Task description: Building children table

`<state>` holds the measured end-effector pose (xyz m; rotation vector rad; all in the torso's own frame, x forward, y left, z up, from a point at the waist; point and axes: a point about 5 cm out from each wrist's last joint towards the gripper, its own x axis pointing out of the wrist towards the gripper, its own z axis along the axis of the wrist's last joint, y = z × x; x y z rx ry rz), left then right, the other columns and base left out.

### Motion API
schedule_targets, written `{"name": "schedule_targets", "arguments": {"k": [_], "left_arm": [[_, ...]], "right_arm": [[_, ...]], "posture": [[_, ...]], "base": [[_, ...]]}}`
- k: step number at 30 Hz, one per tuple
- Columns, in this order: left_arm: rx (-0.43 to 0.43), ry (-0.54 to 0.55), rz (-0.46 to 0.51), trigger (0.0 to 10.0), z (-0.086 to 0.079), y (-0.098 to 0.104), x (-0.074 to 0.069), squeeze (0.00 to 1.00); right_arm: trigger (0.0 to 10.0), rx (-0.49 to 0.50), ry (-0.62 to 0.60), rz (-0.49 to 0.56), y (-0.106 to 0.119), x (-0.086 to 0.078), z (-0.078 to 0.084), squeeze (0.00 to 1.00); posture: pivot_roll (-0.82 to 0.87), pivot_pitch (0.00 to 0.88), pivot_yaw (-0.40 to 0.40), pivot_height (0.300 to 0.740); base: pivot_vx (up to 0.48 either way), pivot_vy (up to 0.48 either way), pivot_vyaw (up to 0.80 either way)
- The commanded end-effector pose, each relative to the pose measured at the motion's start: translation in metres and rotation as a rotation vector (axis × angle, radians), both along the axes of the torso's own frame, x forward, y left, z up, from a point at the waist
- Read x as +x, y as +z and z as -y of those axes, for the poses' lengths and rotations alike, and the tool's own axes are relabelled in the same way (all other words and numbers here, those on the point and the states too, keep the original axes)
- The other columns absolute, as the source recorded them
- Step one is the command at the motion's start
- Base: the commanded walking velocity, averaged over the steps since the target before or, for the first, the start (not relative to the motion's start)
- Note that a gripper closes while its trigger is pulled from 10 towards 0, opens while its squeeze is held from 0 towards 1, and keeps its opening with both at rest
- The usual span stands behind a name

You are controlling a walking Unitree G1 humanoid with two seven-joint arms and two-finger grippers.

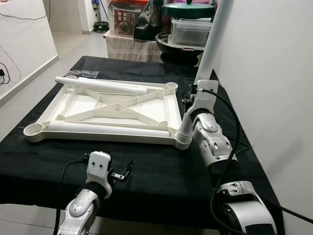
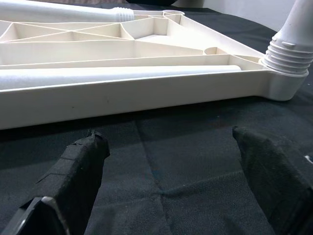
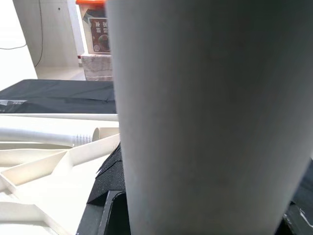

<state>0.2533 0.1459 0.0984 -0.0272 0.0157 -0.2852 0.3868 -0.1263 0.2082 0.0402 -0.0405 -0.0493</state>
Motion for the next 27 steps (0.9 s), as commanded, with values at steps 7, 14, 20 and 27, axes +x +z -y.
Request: {"name": "schedule_targets", "arguments": {"k": [7, 14, 20, 27], "left_arm": [[0.001, -0.019, 0.002, 10.0, 0.0042, -0.0022, 0.0006, 0.0], [0.003, -0.021, 0.004, 10.0, 0.0042, -0.002, 0.0013, 0.0], [0.003, -0.024, 0.005, 10.0, 0.0045, -0.0021, 0.0008, 0.0], [0.005, -0.025, 0.006, 10.0, 0.0045, -0.0022, 0.0009, 0.0]], "right_arm": [[10.0, 0.006, -0.027, -0.06, -0.0102, -0.0015, 0.0074, 0.0], [10.0, 0.011, -0.023, -0.063, -0.012, -0.0028, 0.0053, 0.0], [10.0, 0.023, -0.029, -0.064, -0.0134, -0.0036, 0.0054, 0.0], [10.0, 0.034, -0.032, -0.058, -0.0133, -0.005, 0.0051, 0.0]], "posture": [[0.01, 0.0, -0.079, 0.74], [0.01, 0.0, -0.078, 0.74], [0.01, 0.0, -0.078, 0.74], [0.01, 0.0, -0.075, 0.74]], "base": [[0.0, 0.0, 0.0], [0.0, 0.0, 0.0], [0.0, 0.0, 0.0], [0.0, 0.0, 0.0]]}}
